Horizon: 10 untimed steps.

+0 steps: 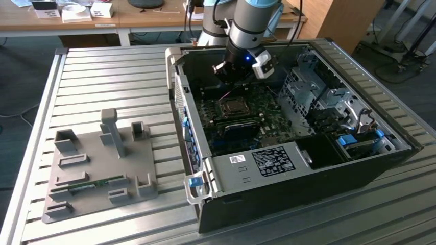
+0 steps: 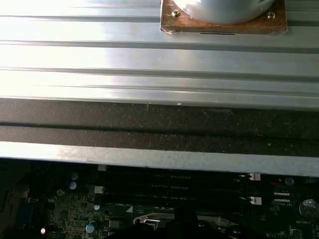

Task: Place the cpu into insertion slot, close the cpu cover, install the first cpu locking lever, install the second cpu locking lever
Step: 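Install the first cpu locking lever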

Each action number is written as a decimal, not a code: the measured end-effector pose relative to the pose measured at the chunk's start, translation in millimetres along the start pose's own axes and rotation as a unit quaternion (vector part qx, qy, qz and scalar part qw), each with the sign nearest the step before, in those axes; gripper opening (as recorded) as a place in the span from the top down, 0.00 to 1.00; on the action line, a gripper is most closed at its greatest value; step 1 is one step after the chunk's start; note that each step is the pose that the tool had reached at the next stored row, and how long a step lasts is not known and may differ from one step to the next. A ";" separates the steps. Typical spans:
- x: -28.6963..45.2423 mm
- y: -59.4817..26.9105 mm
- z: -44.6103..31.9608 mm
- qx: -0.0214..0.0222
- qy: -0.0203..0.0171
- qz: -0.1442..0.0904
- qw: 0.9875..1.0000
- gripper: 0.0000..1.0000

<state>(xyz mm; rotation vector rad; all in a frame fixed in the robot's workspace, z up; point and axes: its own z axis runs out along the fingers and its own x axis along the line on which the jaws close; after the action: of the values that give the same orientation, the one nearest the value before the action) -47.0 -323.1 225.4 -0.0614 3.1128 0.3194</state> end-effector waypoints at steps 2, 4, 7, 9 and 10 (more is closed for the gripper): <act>0.0 0.1 0.1 0.000 0.000 0.000 1.000 0.89; 0.0 0.1 0.1 0.000 0.000 0.000 1.000 0.89; 0.0 0.1 0.2 -0.001 0.000 0.000 1.000 0.89; 0.0 0.1 0.2 -0.001 0.000 0.000 1.000 0.89; 0.0 0.1 0.3 -0.001 0.000 0.000 1.000 0.89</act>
<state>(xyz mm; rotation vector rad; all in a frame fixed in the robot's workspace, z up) -47.0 -323.0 225.0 -0.0613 3.1121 0.3235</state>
